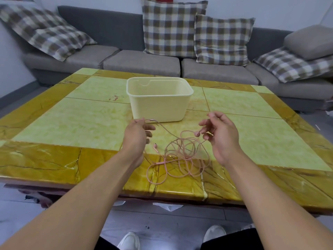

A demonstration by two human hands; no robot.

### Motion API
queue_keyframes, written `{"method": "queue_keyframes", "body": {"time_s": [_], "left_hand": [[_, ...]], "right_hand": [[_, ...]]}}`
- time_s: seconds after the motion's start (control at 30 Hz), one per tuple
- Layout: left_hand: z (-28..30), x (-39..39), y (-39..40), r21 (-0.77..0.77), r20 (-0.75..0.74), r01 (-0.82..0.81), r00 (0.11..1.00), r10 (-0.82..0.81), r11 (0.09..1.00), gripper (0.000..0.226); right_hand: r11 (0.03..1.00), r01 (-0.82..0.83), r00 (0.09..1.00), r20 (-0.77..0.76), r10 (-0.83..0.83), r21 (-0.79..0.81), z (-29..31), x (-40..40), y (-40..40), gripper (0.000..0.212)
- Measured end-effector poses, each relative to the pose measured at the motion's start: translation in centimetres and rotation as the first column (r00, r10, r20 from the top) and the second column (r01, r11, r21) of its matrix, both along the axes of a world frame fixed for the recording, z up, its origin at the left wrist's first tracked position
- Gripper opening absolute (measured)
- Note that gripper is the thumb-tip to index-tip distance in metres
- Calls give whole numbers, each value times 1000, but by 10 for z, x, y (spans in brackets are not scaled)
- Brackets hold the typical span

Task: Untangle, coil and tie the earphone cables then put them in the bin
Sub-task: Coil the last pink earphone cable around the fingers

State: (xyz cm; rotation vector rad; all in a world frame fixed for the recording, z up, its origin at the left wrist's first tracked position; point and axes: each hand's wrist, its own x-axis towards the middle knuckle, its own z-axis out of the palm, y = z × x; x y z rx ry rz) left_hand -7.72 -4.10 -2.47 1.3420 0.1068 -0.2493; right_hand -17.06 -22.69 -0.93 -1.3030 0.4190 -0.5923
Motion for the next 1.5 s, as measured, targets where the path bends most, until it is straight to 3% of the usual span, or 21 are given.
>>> {"method": "queue_keyframes", "body": {"time_s": [0.1, 0.2, 0.27, 0.33, 0.4, 0.47, 0.57, 0.7, 0.83, 0.93, 1.07, 1.17, 1.27, 1.33, 1.4, 1.5], "left_hand": [[0, 3, 4, -104, -4, -121, 993, 121, 987, 25], [7, 2, 10, -217, 8, -116, 993, 121, 969, 22], [11, -1, 13, -193, 68, -70, 994, 84, 979, 21], [13, -4, 15, -172, 123, -1, 992, 23, 985, 21], [14, -6, 15, -169, 156, 56, 987, -29, 984, 21], [14, -7, 15, -178, 171, 86, 984, -56, 980, 21], [15, -7, 16, -193, 176, 79, 983, -45, 978, 20], [11, 2, 21, -143, 137, -104, 983, 124, 984, 17], [0, 23, 35, -55, 110, -277, 953, 282, 959, 16], [-3, 31, 46, -84, 37, -313, 948, 317, 946, 15], [-8, 36, 49, -113, -61, -426, 905, 422, 898, 14], [-10, 38, 47, -86, -59, -466, 885, 462, 881, 21], [-9, 33, 42, -31, 36, -398, 916, 399, 917, 22], [-6, 25, 35, -20, 110, -292, 950, 293, 956, 20], [-1, 15, 28, 5, 180, -197, 965, 193, 980, 19], [7, 4, 21, 11, 250, -114, 962, 108, 993, 18]], "right_hand": [[988, 95, 974, -194, -117, -120, -15, 5, -12, 14], [966, 55, 926, -348, -144, -253, -28, 8, -18, 13], [867, -19, 877, -425, -224, -498, -33, 11, -18, 14], [730, -55, 887, -369, -277, -681, -27, 12, -11, 21], [750, -155, 936, -338, -96, -643, -15, 11, 2, 26], [749, -375, 899, -412, 148, -547, -10, 9, 15, 33], [594, -562, 808, -536, 244, -576, -23, 8, 25, 21], [597, -453, 860, -500, 99, -662, -24, 12, 19, 11], [767, -258, 939, -340, 55, -588, -18, 10, 6, 13], [874, -16, 957, -261, -127, -485, -18, 7, -12, 18], [810, 159, 885, -281, -370, -565, -22, 3, -36, 32], [829, 176, 896, -263, -358, -530, -28, 1, -40, 34], [851, 84, 908, -311, -280, -519, -33, 0, -42, 12], [829, -62, 914, -365, -177, -555, -31, -1, -38, 16], [741, -257, 898, -436, -55, -621, -25, -3, -31, 32], [555, -536, 795, -601, 79, -636, -18, -9, -20, 46]]}}
